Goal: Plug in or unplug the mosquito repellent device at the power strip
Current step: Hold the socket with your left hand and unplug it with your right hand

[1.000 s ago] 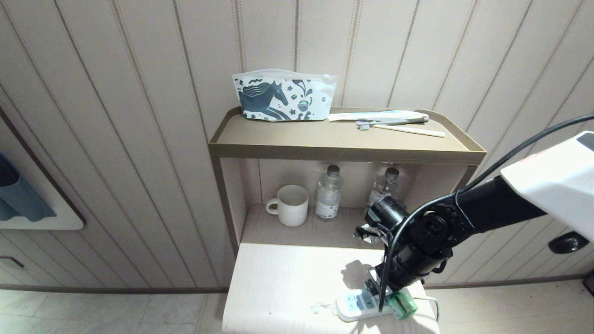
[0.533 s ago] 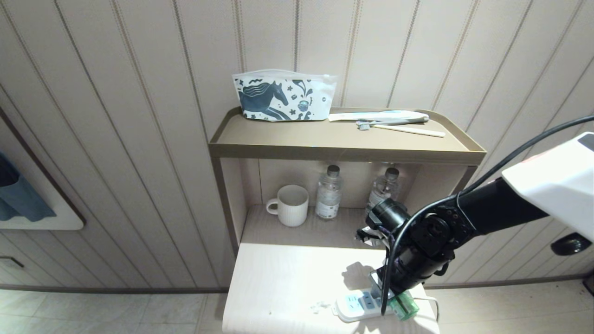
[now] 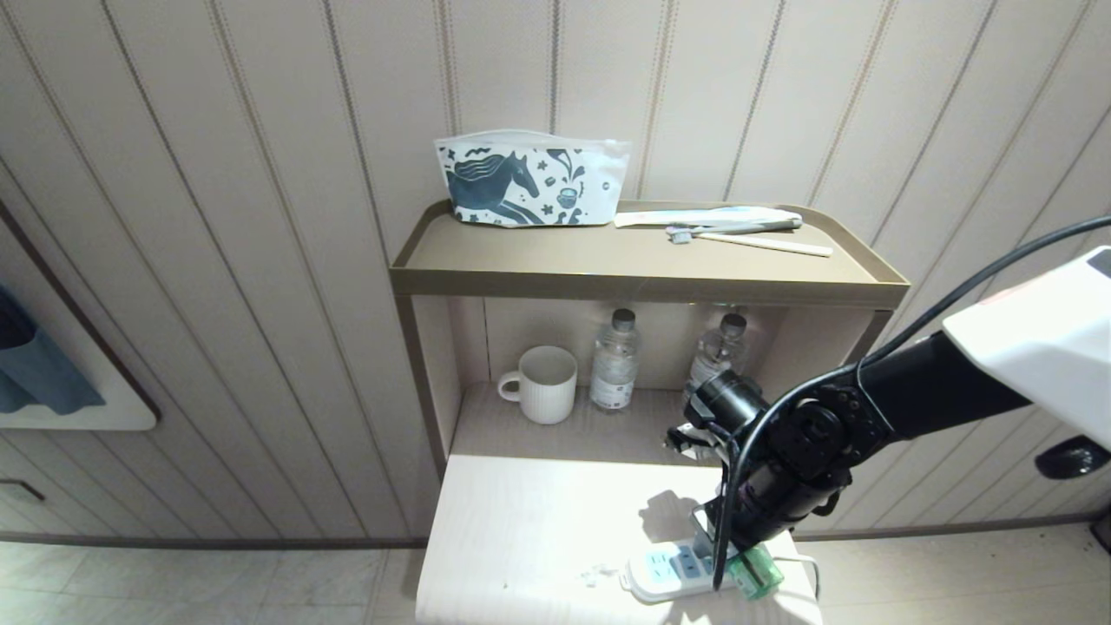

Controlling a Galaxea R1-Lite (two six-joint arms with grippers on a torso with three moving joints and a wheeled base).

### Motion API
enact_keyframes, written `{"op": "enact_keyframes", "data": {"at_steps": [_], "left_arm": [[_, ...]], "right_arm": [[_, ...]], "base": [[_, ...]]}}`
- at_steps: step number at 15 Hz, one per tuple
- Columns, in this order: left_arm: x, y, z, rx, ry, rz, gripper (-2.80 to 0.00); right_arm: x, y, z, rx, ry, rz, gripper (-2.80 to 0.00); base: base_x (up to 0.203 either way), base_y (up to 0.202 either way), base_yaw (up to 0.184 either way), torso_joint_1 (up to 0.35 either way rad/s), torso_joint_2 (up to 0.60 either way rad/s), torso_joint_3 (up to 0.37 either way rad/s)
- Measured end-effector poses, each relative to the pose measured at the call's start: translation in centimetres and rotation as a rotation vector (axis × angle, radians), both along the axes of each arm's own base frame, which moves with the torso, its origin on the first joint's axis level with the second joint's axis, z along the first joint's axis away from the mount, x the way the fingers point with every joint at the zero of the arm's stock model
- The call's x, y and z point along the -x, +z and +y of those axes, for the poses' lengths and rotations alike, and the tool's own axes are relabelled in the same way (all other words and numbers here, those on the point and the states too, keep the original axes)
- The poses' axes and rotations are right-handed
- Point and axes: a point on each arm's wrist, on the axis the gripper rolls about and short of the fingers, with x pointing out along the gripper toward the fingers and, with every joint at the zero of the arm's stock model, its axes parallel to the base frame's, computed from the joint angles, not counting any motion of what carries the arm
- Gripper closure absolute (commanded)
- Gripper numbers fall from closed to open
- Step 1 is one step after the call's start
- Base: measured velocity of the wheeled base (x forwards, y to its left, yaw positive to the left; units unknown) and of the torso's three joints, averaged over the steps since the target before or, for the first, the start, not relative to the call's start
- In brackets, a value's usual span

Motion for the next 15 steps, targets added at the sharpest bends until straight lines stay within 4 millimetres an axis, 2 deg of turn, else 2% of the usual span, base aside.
{"op": "enact_keyframes", "data": {"at_steps": [2, 3, 5, 7, 10, 12, 15], "left_arm": [[-1.0, 3.8, -0.1, 0.027, -0.066, 0.027, 0.00], [-2.2, 5.1, -0.3, 0.013, -0.127, 0.074, 0.00], [-5.2, 6.2, -0.7, -0.037, -0.300, 0.201, 0.00], [-8.0, 5.7, -1.7, -0.088, -0.576, 0.332, 0.00], [-10.3, 4.6, -4.3, -0.175, -0.957, 0.434, 0.00], [-12.0, 4.1, -6.3, -0.212, -1.079, 0.457, 0.00], [-14.8, 2.6, -9.8, -0.261, -1.154, 0.480, 0.00]], "right_arm": [[0.1, 0.3, 0.0, -0.007, -0.002, -0.007, 0.00], [0.1, 0.4, 0.0, -0.011, -0.002, -0.010, 0.00], [0.1, 0.6, -0.1, -0.014, -0.004, -0.013, 0.00], [0.1, 0.6, -0.2, -0.015, -0.007, -0.016, 0.00], [0.1, 0.8, -0.2, -0.016, -0.007, -0.020, 0.00], [0.1, 1.0, -0.3, -0.020, -0.008, -0.026, 0.00], [0.0, 1.5, -0.7, -0.031, -0.018, -0.041, 0.00]], "base": [[0.000, 0.000, 0.000, 0.000, 0.00, 0.000], [0.000, 0.000, 0.000, 0.000, 0.00, 0.000], [0.000, 0.000, 0.000, 0.000, 0.00, 0.000], [0.000, 0.000, 0.000, 0.000, 0.00, 0.000], [0.000, 0.000, 0.000, 0.000, 0.00, 0.000], [0.000, 0.000, 0.000, 0.000, 0.00, 0.000], [0.000, 0.000, 0.000, 0.000, 0.00, 0.000]]}}
